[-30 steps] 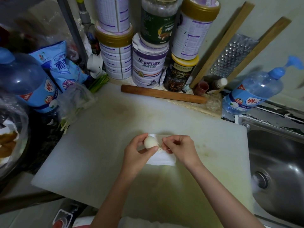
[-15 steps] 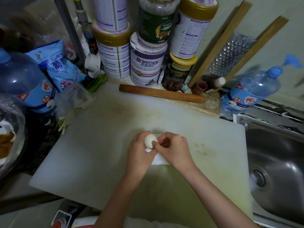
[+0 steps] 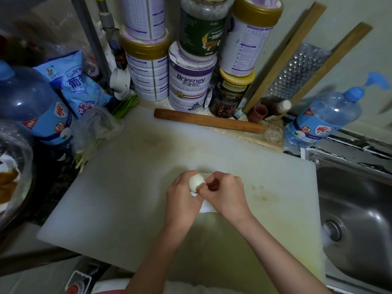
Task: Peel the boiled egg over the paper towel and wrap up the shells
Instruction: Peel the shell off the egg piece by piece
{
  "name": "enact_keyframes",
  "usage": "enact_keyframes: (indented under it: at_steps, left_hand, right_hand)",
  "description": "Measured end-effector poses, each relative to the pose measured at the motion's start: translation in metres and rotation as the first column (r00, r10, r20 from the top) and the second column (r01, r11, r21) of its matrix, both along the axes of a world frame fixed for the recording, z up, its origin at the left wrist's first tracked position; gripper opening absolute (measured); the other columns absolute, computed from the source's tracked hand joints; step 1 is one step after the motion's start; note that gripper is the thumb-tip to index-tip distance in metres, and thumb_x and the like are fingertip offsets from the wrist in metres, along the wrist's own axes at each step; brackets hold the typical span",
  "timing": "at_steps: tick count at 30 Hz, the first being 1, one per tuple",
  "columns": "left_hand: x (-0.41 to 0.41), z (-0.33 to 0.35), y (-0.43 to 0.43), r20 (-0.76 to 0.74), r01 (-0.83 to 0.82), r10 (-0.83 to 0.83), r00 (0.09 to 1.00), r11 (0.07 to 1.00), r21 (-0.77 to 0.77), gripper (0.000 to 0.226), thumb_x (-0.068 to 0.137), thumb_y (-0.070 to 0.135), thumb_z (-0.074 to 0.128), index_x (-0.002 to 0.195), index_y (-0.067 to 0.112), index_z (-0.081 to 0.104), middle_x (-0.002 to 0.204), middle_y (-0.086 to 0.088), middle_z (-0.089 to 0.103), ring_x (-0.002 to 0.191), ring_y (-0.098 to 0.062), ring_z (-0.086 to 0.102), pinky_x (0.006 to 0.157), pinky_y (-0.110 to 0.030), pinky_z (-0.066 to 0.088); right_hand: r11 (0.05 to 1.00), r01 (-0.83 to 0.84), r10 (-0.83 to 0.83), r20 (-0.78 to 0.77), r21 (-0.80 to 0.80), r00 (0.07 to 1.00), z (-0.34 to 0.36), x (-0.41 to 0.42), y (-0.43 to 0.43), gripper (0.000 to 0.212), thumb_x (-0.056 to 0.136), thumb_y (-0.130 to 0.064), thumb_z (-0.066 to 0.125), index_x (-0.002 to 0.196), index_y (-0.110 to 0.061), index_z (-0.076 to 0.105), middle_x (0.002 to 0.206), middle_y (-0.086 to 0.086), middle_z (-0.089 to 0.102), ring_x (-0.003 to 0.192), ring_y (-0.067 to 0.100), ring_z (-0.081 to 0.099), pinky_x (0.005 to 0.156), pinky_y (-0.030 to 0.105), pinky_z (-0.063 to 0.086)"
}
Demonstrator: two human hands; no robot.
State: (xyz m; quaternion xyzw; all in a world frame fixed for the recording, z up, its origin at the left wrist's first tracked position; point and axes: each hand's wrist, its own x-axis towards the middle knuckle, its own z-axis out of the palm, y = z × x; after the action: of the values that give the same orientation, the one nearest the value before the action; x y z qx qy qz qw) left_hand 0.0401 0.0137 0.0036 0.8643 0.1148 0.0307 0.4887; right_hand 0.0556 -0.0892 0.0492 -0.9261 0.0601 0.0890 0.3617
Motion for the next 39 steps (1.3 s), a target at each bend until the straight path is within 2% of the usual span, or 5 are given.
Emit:
enact_keyframes:
  at_steps: [13, 25, 29, 34, 39]
  left_hand:
    - [-0.002, 0.001, -0.001, 0.008, 0.028, -0.028, 1.000, 0.999, 0.030, 0.042, 0.071, 0.012, 0.074, 0.112, 0.012, 0.064, 0.109, -0.005, 0.068, 0.094, -0.023, 0.063, 0.079, -0.031, 0.050]
    - [-0.002, -0.003, -0.001, 0.039, 0.043, -0.045, 0.998, 0.998, 0.038, 0.040, 0.072, 0.021, 0.077, 0.110, 0.014, 0.065, 0.106, -0.001, 0.069, 0.093, -0.019, 0.063, 0.074, -0.017, 0.041]
    - [-0.001, -0.003, 0.002, -0.023, 0.021, -0.025, 0.999, 0.989, -0.147, 0.043, 0.068, 0.020, 0.081, 0.109, 0.019, 0.065, 0.105, 0.007, 0.068, 0.090, -0.009, 0.064, 0.072, -0.015, 0.049]
    - [0.001, -0.004, 0.009, -0.116, -0.047, 0.001, 0.993, 0.917, -0.396, 0.041, 0.065, 0.017, 0.083, 0.099, 0.027, 0.064, 0.099, 0.016, 0.067, 0.096, 0.005, 0.060, 0.065, 0.000, 0.042]
    - [0.000, -0.008, 0.014, -0.129, -0.066, 0.012, 0.992, 0.903, -0.425, 0.042, 0.065, 0.013, 0.082, 0.102, 0.024, 0.065, 0.102, 0.010, 0.068, 0.100, -0.002, 0.061, 0.070, -0.005, 0.045]
  right_hand:
    - [0.999, -0.026, 0.025, -0.020, -0.028, 0.999, 0.003, -0.001, -0.002, 0.010, 0.070, -0.016, 0.065, 0.070, -0.010, 0.073, 0.067, 0.003, 0.072, 0.068, 0.020, 0.065, 0.070, 0.031, 0.052]
    - [0.999, -0.037, 0.037, -0.016, -0.034, 0.999, -0.001, 0.002, -0.009, 0.010, 0.073, -0.014, 0.063, 0.070, -0.010, 0.071, 0.068, 0.002, 0.072, 0.068, 0.020, 0.065, 0.071, 0.031, 0.052]
    - [0.998, -0.022, 0.024, -0.040, 0.058, 0.999, -0.002, 0.007, -0.016, 0.012, 0.078, -0.010, 0.060, 0.074, -0.011, 0.072, 0.070, 0.004, 0.072, 0.070, 0.019, 0.067, 0.073, 0.033, 0.055]
    - [0.951, 0.114, -0.081, -0.125, 0.287, 0.989, -0.006, 0.011, -0.028, 0.020, 0.082, -0.002, 0.054, 0.069, -0.008, 0.068, 0.063, 0.007, 0.071, 0.067, 0.025, 0.069, 0.078, 0.044, 0.057]
    - [0.981, 0.084, -0.068, -0.093, 0.177, 0.993, -0.016, 0.011, -0.031, 0.020, 0.083, -0.008, 0.056, 0.068, -0.009, 0.070, 0.061, 0.004, 0.070, 0.063, 0.022, 0.067, 0.074, 0.042, 0.056]
